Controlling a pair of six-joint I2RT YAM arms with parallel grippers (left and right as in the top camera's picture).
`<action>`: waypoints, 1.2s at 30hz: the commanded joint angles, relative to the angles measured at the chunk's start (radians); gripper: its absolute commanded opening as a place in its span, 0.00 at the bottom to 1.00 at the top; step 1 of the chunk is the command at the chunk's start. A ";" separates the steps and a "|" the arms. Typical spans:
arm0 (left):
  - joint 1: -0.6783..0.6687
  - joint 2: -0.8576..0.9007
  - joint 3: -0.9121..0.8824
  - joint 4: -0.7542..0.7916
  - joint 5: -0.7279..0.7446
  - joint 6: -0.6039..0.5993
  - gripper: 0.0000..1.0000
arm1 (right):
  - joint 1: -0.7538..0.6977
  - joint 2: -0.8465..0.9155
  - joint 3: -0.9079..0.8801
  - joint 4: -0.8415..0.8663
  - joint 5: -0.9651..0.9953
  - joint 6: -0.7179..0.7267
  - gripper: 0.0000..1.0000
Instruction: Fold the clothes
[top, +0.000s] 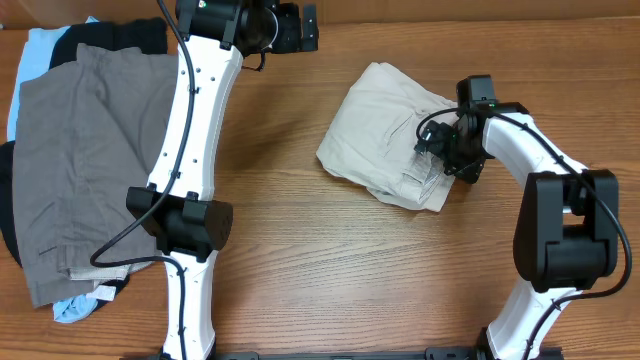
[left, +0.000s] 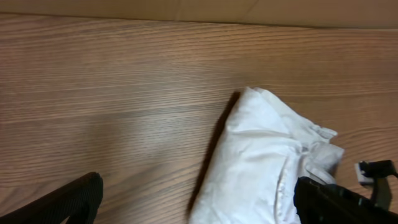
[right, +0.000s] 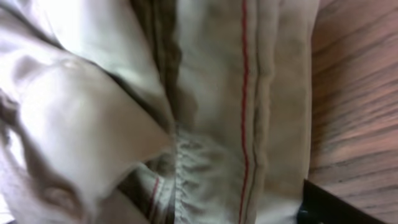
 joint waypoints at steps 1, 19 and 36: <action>-0.007 -0.006 0.008 0.000 -0.034 0.033 1.00 | 0.000 0.089 -0.010 0.015 0.060 0.019 0.62; -0.008 -0.006 -0.032 0.008 -0.087 0.033 1.00 | -0.235 0.090 -0.009 0.507 -0.079 0.345 0.04; -0.011 -0.006 -0.032 0.019 -0.087 0.032 1.00 | -0.297 0.185 -0.010 0.775 0.146 0.620 0.04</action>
